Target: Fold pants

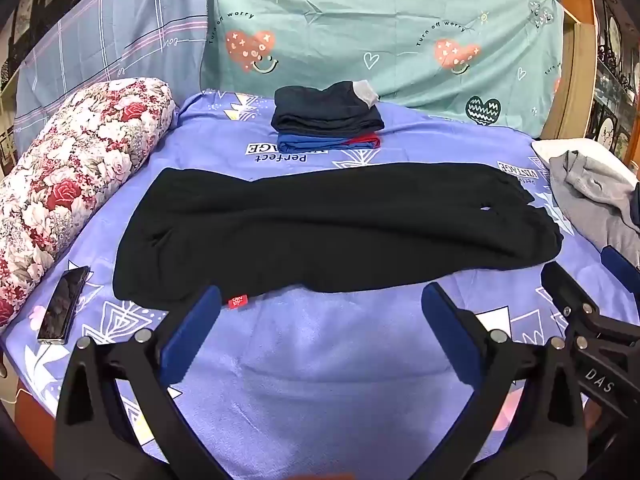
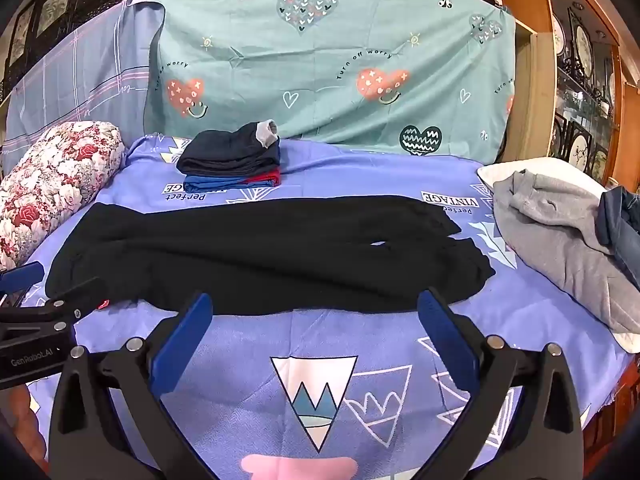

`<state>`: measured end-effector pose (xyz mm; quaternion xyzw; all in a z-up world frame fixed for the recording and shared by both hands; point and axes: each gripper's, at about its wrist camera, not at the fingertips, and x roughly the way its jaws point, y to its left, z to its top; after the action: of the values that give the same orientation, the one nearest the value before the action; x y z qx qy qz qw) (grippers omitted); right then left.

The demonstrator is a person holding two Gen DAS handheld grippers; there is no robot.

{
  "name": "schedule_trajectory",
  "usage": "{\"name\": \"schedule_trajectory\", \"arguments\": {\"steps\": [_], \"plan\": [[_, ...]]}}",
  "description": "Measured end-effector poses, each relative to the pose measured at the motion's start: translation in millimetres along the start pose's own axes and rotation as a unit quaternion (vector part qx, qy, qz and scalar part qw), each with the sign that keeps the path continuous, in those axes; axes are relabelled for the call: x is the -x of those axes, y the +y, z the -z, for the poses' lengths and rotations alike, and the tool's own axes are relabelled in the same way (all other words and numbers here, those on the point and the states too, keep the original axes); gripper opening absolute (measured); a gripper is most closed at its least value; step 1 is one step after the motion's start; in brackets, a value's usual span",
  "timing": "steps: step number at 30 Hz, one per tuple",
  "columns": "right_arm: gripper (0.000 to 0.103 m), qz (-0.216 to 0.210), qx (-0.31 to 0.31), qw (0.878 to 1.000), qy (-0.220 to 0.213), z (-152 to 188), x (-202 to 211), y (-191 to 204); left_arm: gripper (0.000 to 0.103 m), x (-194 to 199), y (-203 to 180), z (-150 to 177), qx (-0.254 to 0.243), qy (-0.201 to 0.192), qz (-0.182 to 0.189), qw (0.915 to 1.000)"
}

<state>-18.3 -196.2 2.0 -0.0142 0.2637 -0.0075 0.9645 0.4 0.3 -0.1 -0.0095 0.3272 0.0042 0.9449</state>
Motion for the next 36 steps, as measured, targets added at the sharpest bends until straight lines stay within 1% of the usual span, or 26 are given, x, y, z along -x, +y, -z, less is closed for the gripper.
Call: {"name": "schedule_trajectory", "arguments": {"steps": [5, 6, 14, 16, 27, 36], "plan": [[0.102, -0.001, 0.000, 1.000, 0.001, 0.9, -2.5, 0.6, 0.101, 0.0, 2.7, -0.6, 0.002, 0.000, 0.003, 1.0000], [0.102, 0.000, 0.000, 1.000, 0.001, 1.0, -2.7, 0.6, 0.101, -6.1, 2.8, 2.3, -0.003, 0.001, -0.003, 1.0000], [0.102, -0.001, 0.000, 1.000, 0.004, 5.0, -6.9, 1.7, 0.101, -7.3, 9.7, 7.7, 0.000, -0.001, -0.005, 1.0000], [0.102, -0.001, 0.000, 1.000, 0.005, 5.1, -7.8, 1.6, 0.101, -7.9, 3.3, 4.0, -0.003, 0.002, -0.008, 1.0000], [0.102, -0.002, -0.001, 1.000, 0.003, 4.4, -5.6, 2.0, 0.101, -5.5, 3.1, 6.9, -0.003, 0.000, -0.006, 1.0000], [0.102, -0.004, -0.001, 1.000, 0.005, 5.6, -6.3, 2.5, 0.101, -5.7, 2.8, 3.8, 0.000, 0.006, -0.007, 1.0000]]}}
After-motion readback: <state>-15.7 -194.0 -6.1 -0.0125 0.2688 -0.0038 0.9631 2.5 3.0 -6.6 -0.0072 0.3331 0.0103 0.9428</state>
